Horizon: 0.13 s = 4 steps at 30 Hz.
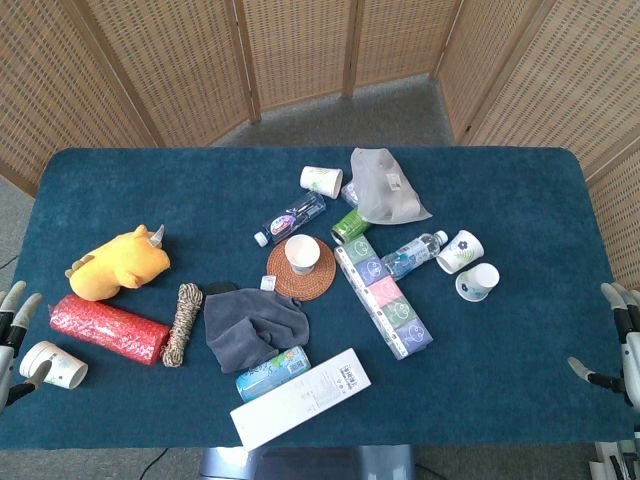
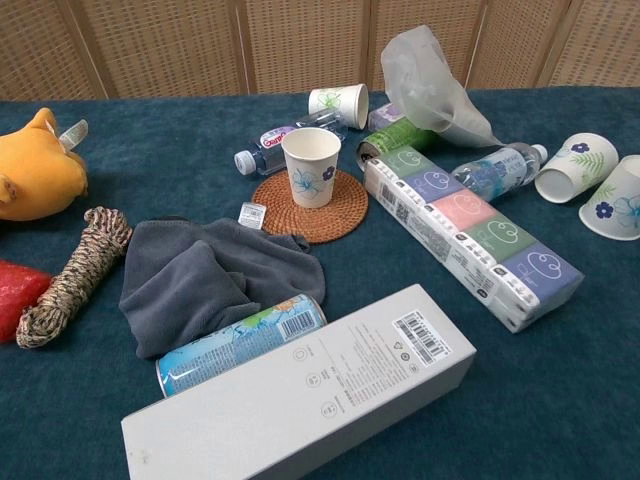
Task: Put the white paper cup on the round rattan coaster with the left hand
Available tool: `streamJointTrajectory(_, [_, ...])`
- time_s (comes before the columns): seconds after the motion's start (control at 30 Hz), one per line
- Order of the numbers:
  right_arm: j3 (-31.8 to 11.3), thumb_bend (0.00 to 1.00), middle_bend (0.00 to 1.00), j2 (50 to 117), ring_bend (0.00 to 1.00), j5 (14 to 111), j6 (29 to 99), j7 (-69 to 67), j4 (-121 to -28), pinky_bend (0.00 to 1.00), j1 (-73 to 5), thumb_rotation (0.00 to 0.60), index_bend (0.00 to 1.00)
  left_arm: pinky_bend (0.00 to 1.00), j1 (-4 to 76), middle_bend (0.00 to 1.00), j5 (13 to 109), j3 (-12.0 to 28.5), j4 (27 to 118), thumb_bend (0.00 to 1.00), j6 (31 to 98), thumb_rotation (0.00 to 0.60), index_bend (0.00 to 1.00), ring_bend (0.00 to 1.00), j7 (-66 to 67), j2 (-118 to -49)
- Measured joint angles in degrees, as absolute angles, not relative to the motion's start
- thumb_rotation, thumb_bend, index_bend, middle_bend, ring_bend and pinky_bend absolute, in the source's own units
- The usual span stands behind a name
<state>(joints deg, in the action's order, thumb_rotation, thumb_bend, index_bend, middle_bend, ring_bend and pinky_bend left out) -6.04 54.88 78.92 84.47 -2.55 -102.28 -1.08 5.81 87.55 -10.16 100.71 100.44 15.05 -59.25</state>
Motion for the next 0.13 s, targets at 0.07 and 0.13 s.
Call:
streamJointTrajectory(0.07, [-5.9,0.03,0.00,54.9,0.00,78.5,83.9,-1.9,-102.3,0.00,-1.2,0.600,0.00,0.00,5.2,0.00,87.0,-9.7,98.8,0.28,100.3,0.600,0.06,0.00,13.2,-59.8])
streamJointTrajectory(0.13, [-5.8,0.03,0.00,55.1,0.00,78.2,83.5,-1.3,-102.4,0.00,-1.4,0.600,0.00,0.00,4.8,0.00,86.2,-9.1,97.4,0.28,99.4,0.600,0.05,0.00,11.4,-60.1])
